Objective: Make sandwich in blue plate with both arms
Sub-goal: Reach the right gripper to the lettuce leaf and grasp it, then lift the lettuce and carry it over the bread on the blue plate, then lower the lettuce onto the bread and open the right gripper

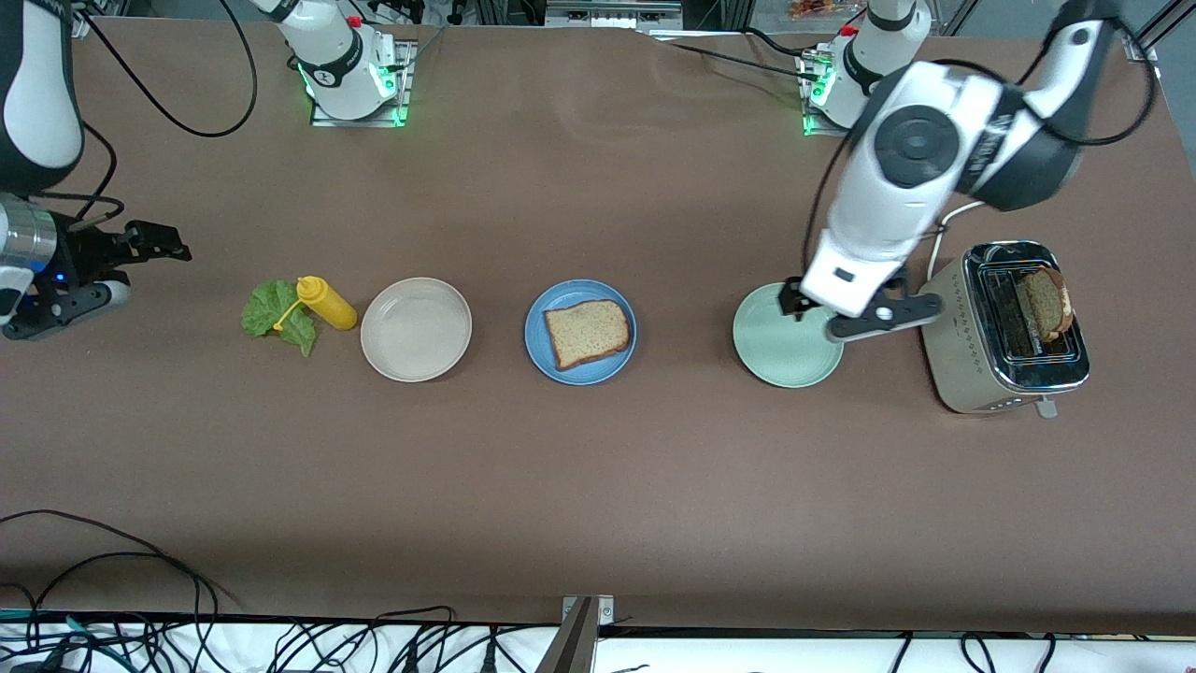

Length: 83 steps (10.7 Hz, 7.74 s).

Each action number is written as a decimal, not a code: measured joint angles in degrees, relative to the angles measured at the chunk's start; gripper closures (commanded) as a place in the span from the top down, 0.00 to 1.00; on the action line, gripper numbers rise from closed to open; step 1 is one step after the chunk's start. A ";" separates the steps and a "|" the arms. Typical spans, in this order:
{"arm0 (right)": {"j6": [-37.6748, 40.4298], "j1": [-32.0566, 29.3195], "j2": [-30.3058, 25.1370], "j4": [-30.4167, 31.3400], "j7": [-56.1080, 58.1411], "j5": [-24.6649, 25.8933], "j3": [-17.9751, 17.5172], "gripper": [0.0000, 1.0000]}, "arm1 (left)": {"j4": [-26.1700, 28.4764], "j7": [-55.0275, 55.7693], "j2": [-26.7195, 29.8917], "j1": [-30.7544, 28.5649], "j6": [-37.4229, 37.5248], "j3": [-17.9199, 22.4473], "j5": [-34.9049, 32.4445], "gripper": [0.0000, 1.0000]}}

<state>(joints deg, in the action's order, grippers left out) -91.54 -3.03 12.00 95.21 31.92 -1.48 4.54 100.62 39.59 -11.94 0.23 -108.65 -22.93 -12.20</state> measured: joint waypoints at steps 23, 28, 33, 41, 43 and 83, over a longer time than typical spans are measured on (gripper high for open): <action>-40.01 -1.98 14.91 22.82 36.61 -0.03 -2.63 0.00 | -0.95 -45.06 21.13 2.81 16.75 26.04 13.55 1.00; -29.50 -2.00 13.25 16.63 38.01 0.01 -2.62 0.00 | -7.66 -45.06 15.18 2.45 19.18 26.05 13.55 1.00; 0.69 -1.93 11.29 -2.34 37.98 1.86 -2.59 0.00 | -7.90 -45.09 15.06 2.26 19.65 25.83 13.55 1.00; 13.27 18.36 10.59 -10.78 -4.47 0.39 -3.99 0.00 | -8.17 -45.09 15.62 1.98 19.99 25.44 13.55 1.00; 10.87 22.39 10.74 -10.94 -18.00 -6.59 -3.99 0.00 | -8.30 -45.09 15.72 1.97 20.02 25.22 13.55 1.00; -36.67 44.57 31.92 -16.97 -68.61 -22.53 -3.34 1.00 | -8.54 -44.99 13.96 1.55 18.84 24.10 13.55 1.00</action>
<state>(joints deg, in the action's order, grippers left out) -128.22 41.54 43.92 78.24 -36.69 -24.02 1.20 92.08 -5.40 2.03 1.77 -89.81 1.17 1.35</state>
